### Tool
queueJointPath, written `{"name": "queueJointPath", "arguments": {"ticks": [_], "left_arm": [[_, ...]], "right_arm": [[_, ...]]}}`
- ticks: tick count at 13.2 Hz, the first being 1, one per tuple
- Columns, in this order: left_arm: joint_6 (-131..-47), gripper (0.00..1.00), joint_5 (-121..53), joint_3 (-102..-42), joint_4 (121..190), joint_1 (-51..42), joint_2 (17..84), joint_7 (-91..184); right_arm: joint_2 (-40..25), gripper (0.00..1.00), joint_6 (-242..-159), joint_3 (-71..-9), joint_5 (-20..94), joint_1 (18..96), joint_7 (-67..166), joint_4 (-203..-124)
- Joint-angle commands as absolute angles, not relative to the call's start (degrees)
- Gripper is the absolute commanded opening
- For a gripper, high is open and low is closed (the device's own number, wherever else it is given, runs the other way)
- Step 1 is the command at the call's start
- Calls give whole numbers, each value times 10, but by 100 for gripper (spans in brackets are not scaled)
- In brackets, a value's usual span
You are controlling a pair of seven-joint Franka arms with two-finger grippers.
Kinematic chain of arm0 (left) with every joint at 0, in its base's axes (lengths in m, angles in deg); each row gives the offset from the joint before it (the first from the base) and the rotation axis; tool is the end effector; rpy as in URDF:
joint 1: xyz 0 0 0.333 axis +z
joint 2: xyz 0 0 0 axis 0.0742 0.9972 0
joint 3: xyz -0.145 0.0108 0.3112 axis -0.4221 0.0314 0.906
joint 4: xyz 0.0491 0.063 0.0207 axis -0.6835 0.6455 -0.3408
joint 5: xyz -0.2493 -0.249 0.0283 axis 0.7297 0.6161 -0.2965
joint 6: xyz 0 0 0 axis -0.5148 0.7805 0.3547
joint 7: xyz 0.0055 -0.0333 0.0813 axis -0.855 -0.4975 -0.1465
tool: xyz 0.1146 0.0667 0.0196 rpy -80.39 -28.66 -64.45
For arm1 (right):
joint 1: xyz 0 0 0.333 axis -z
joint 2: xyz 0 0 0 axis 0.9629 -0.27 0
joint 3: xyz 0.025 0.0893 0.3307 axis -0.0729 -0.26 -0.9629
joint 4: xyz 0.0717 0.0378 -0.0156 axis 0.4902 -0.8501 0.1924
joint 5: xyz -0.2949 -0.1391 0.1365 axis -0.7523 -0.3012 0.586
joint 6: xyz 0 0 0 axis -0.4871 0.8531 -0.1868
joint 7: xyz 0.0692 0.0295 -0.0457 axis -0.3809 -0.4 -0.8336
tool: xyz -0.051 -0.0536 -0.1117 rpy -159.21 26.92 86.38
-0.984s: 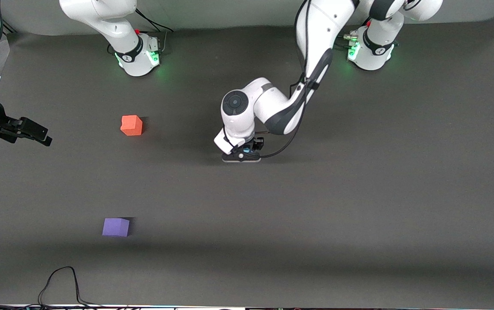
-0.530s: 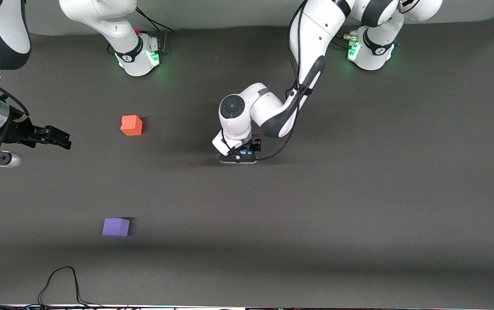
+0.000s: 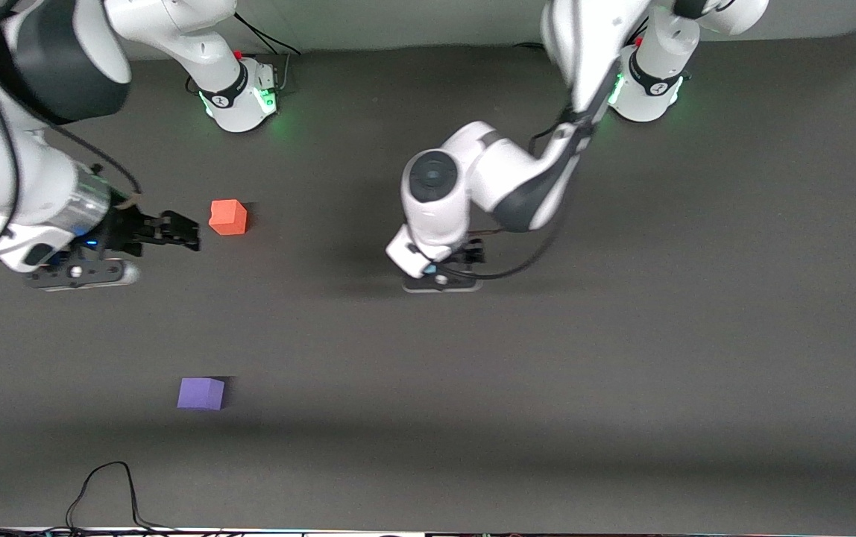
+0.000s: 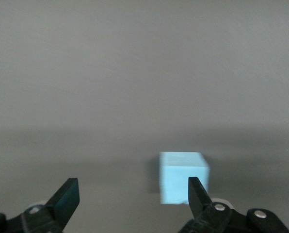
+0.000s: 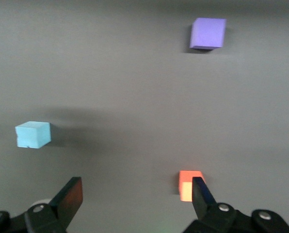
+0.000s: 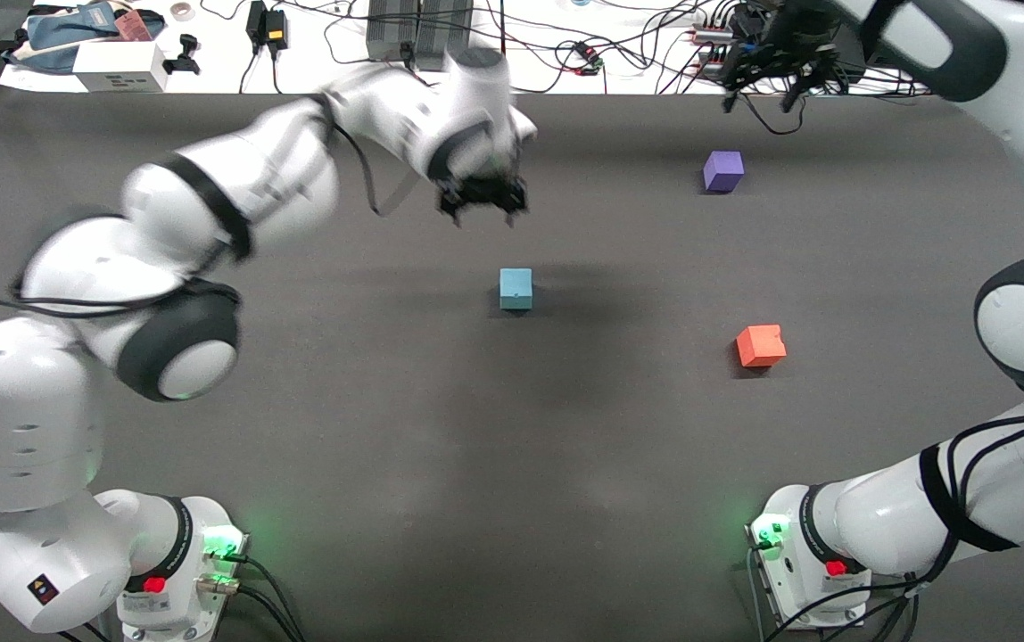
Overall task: Place blue block between orange and purple blocks
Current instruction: 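Set down the blue block while the right gripper reaches toward it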
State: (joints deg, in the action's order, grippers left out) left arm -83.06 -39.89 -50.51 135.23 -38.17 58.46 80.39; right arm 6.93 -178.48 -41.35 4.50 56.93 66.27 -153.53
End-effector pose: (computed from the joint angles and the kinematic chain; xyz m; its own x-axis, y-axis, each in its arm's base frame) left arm 0.5265 -0.4469 0.3823 0.9990 0.0289 -0.0353 0.0286 -0.9995 -0.0099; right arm 0.5444 0.1412 0.5548 0.9955 0.0260 -0.0911 0.0221 -0.9988 -0.0426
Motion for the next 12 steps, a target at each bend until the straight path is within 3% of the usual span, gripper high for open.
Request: {"name": "queueJointPath", "arguments": {"ticks": [1,4,9,12], "left_arm": [[-810,100,-380,-511,1461,-276,467,702],[-773,100,-380,-508,1511,-158,396,577],[-696,100,-388,-506,1512,-26,338,434],[-673,100,-409,-506,1512,13,311,386]], "right_arm": [[41,100,-1810,-409,61,514,743,-1520],[-6,100,-1852,-409,77,449,772,-1518],[-110,100,-1981,-407,81,319,900,-1518],[-169,100,-2048,-406,69,283,918,-1524]]}}
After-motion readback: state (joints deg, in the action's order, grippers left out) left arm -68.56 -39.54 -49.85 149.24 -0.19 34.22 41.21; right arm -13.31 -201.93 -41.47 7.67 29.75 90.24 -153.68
